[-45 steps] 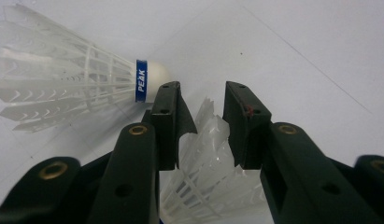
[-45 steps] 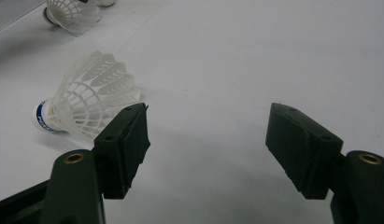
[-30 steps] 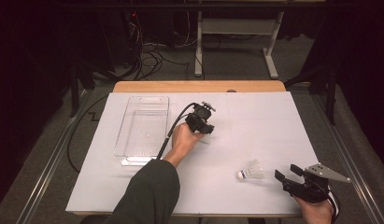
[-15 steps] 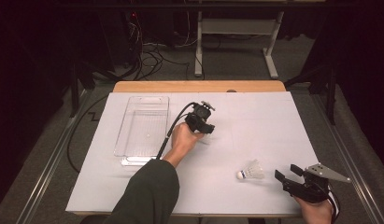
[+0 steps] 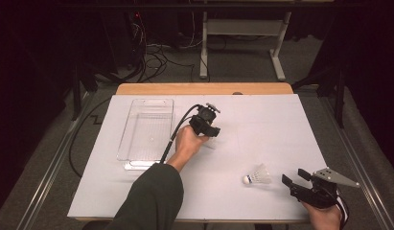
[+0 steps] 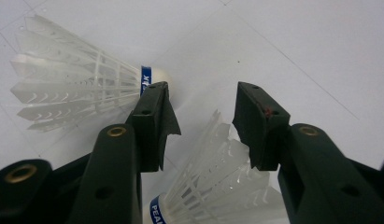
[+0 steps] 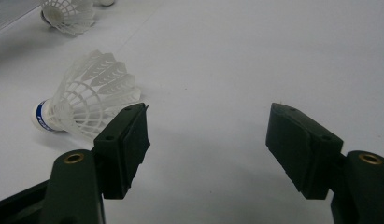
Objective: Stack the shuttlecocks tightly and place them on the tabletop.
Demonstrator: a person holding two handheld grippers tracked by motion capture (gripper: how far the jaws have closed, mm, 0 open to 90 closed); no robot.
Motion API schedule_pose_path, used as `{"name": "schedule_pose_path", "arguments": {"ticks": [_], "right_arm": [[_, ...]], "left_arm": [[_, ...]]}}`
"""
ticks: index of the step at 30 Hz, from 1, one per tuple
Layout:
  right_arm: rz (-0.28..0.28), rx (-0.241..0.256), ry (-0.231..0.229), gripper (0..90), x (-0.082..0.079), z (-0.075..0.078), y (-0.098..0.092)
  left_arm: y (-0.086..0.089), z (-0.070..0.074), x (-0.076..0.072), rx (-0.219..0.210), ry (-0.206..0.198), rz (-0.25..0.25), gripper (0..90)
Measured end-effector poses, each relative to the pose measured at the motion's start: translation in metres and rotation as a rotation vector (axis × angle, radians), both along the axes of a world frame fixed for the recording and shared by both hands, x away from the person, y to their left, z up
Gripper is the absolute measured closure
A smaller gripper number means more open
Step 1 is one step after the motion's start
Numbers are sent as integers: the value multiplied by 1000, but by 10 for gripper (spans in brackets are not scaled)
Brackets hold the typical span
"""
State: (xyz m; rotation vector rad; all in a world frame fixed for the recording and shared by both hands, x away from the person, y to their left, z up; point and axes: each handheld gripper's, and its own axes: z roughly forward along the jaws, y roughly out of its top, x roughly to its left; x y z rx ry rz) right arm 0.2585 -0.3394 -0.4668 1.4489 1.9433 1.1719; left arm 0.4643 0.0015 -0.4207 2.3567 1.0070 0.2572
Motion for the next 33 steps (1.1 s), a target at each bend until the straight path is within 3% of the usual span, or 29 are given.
{"name": "schedule_pose_path", "arguments": {"ticks": [33], "right_arm": [[0,0,0,305,0,0,0]], "left_arm": [[-1,2,-2,-10,-5,-4,543]]}}
